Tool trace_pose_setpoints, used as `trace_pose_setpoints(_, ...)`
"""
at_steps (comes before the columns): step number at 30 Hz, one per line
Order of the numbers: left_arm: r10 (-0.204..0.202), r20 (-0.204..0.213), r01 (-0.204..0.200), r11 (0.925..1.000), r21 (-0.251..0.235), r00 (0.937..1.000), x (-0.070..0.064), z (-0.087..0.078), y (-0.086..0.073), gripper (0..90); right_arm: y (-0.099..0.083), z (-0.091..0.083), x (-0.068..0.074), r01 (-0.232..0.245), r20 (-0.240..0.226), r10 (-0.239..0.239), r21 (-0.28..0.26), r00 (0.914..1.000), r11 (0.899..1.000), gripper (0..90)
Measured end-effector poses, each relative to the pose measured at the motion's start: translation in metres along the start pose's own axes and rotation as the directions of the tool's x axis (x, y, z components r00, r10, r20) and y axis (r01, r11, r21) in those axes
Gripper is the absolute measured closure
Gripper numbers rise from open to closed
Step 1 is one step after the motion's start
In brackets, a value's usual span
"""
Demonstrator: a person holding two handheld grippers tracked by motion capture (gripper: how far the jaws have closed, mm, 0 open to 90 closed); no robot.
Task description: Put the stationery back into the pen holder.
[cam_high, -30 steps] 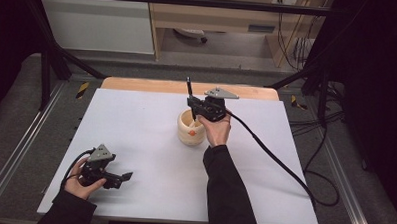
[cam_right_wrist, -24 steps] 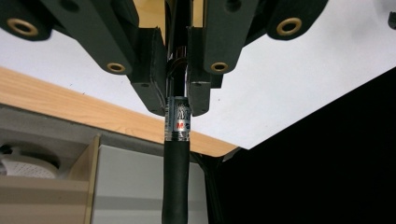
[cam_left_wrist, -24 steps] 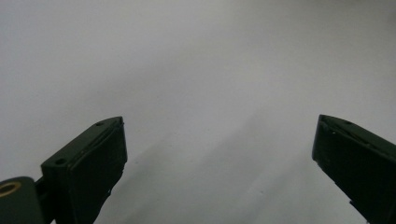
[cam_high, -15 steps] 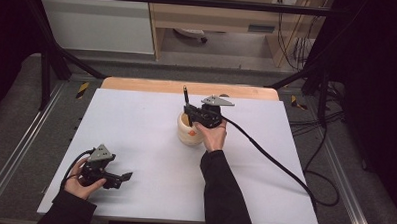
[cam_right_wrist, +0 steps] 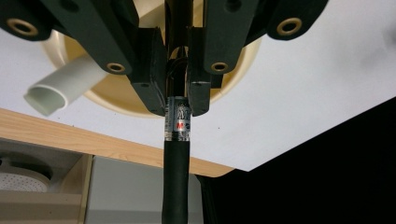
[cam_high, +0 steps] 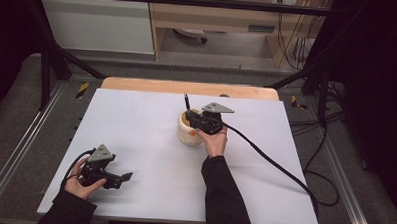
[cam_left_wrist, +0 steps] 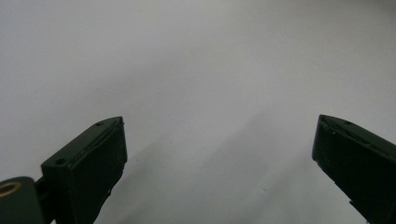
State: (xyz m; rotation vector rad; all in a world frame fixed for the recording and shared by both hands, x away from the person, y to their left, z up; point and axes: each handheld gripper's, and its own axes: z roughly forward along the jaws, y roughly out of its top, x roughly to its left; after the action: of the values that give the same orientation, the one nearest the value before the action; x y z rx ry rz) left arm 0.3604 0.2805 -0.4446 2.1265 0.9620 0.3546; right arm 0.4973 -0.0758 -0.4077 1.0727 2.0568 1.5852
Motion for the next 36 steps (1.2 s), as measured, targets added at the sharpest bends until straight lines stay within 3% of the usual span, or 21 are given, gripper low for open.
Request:
trace_pose_setpoints(5,0.002,0.000,-0.002,1.0000,0.001,1.0000,0.000,0.000,0.000,3.3,-0.003,-0.002,0.001,0.018,0.008,-0.018,0.017,0.9998,1.000,79.1)
trace_pose_setpoints(12,0.000,0.001,0.000,1.0000,0.001,1.0000,0.000,0.000,0.000,3.3,0.004,-0.011,0.005,0.033,0.009,-0.033,0.014,0.9994,0.999,68.2)
trace_pose_setpoints(17,-0.001,0.001,0.001,1.0000,0.003,1.0000,0.001,0.000,0.000,3.3,0.013,-0.025,0.009,0.053,-0.003,-0.053,0.032,0.9986,0.998,56.3)
trace_pose_setpoints(26,-0.003,0.000,0.003,1.0000,0.002,1.0000,0.001,0.000,0.000,3.3,0.025,-0.057,0.016,0.078,0.000,-0.079,0.123,0.9969,0.989,24.1)
trace_pose_setpoints(33,-0.002,-0.001,0.002,1.0000,0.003,1.0000,0.001,0.001,0.000,3.3,0.027,-0.078,0.014,0.094,0.009,-0.098,0.203,0.9951,0.975,9.7)
trace_pose_setpoints(36,-0.002,-0.001,0.002,1.0000,0.002,1.0000,0.001,0.001,0.000,3.3,0.025,-0.087,0.010,0.063,0.005,-0.066,0.227,0.9978,0.972,5.3)
